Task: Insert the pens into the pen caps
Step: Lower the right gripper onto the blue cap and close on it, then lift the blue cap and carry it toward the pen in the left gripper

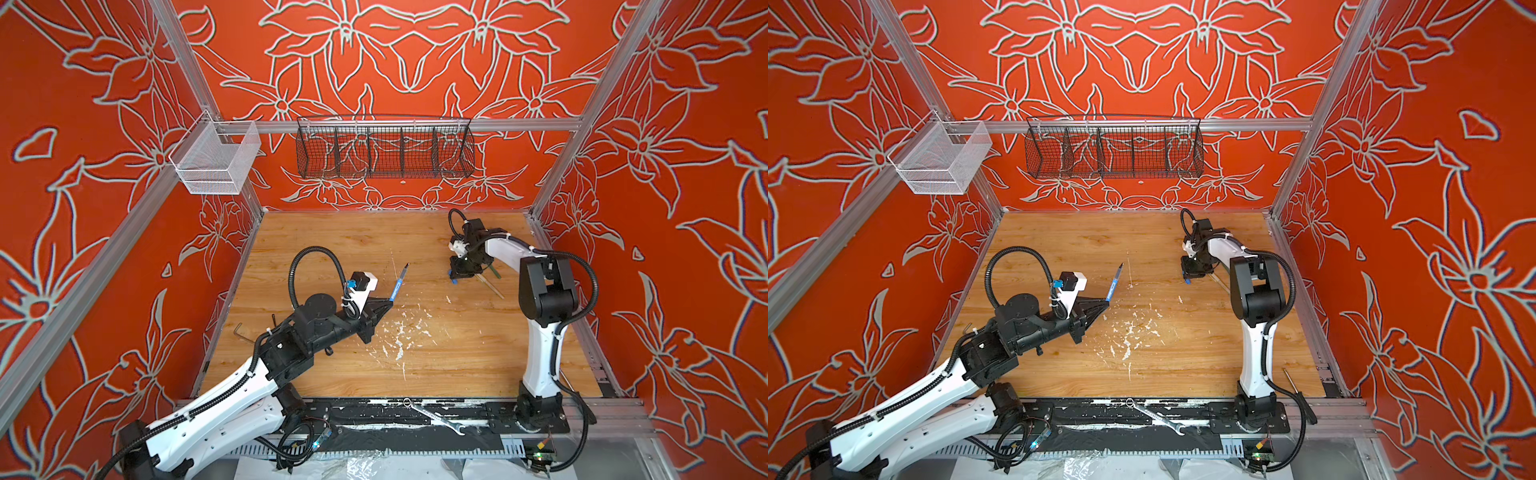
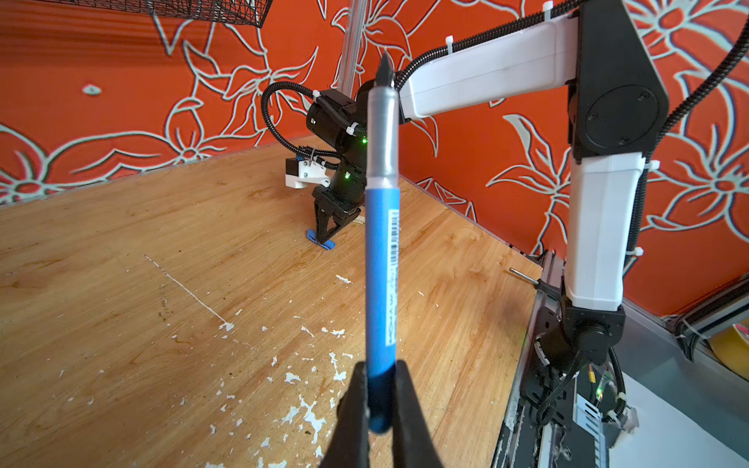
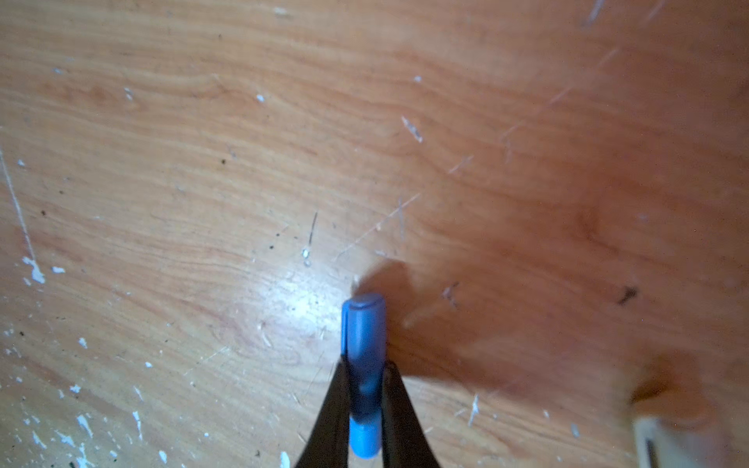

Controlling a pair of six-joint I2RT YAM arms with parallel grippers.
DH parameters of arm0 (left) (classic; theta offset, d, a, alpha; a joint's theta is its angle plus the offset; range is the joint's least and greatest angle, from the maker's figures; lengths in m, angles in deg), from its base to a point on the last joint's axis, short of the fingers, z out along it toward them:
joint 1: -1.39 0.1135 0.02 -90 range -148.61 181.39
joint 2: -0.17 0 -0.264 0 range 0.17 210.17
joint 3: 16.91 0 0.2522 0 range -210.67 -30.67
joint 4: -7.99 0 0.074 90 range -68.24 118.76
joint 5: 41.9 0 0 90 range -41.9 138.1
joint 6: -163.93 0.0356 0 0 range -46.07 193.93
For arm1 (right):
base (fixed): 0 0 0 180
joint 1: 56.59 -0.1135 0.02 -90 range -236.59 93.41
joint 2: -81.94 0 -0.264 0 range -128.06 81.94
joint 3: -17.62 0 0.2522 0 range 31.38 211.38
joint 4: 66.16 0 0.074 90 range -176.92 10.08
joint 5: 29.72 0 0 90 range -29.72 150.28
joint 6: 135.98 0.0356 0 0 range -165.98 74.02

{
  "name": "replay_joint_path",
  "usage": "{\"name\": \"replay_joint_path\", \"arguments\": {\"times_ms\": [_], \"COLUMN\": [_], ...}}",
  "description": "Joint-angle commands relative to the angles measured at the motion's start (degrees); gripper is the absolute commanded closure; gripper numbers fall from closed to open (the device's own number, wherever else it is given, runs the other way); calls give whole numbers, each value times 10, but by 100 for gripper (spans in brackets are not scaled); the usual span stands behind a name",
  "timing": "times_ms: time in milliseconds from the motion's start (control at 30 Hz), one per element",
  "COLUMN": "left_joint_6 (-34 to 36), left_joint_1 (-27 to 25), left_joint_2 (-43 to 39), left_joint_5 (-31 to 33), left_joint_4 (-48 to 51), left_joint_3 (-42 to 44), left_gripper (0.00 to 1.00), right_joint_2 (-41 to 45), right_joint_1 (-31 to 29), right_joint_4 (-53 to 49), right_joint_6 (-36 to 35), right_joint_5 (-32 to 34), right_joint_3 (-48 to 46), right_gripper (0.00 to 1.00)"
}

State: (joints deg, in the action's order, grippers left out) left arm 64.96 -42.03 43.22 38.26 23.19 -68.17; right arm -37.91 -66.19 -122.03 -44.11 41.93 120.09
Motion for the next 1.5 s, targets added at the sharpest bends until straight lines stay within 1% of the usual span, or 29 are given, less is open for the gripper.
{"name": "replay_joint_path", "arguments": {"times_ms": [0, 100, 233, 333, 433, 500, 600, 667, 733, 800, 933, 1067, 1200, 1300, 1467], "left_joint_6": [2, 1, 0, 2, 8, 12, 12, 6, 0, 1, 12, 25, 33, 27, 30], "left_joint_1": [5, 4, 4, 4, 4, 4, 4, 5, 5, 4, 5, 5, 8, 10, 10], "left_joint_2": [-4, -9, -11, -3, 7, 11, 15, 19, 24, 31, 46, 40, 42, 48, 38], "left_joint_5": [9, 14, 18, 10, -2, -8, -15, -16, -17, -25, -52, -97, -143, -144, -121], "left_joint_4": [11, 15, 6, -8, -34, -55, -88, -117, -137, -144, -121, -123, -122, -132, -129], "left_joint_3": [-7, -2, 9, 15, 23, 30, 45, 60, 70, 72, 54, 52, 49, 49, 52], "left_gripper": [100, 100, 100, 100, 100, 100, 100, 100, 100, 100, 100, 100, 100, 100, 100], "right_joint_2": [41, 58, 85, 120, 180, 227, 304, 354, 391, 424, 481, 536, 578, 602, 633], "right_joint_1": [-3, -3, -2, -2, -3, -3, -3, -5, -10, -25, -66, -104, -121, -126, -144], "right_joint_4": [15, 24, 43, 72, 131, 185, 295, 396, 474, 494, 496, 523, 558, 587, 599], "right_joint_6": [6, 12, 20, 30, 46, 65, 116, 170, 212, 222, 213, 220, 239, 261, 275], "right_joint_5": [-9, -6, -19, -59, -115, -159, -221, -258, -277, -269, -233, -202, -181, -172, -153], "right_joint_3": [-20, -35, -56, -80, -127, -166, -240, -294, -332, -348, -357, -368, -382, -394, -408], "right_gripper": [89, 91, 91, 92, 92, 92, 92, 92, 92, 92, 92, 92, 92, 92, 93]}}
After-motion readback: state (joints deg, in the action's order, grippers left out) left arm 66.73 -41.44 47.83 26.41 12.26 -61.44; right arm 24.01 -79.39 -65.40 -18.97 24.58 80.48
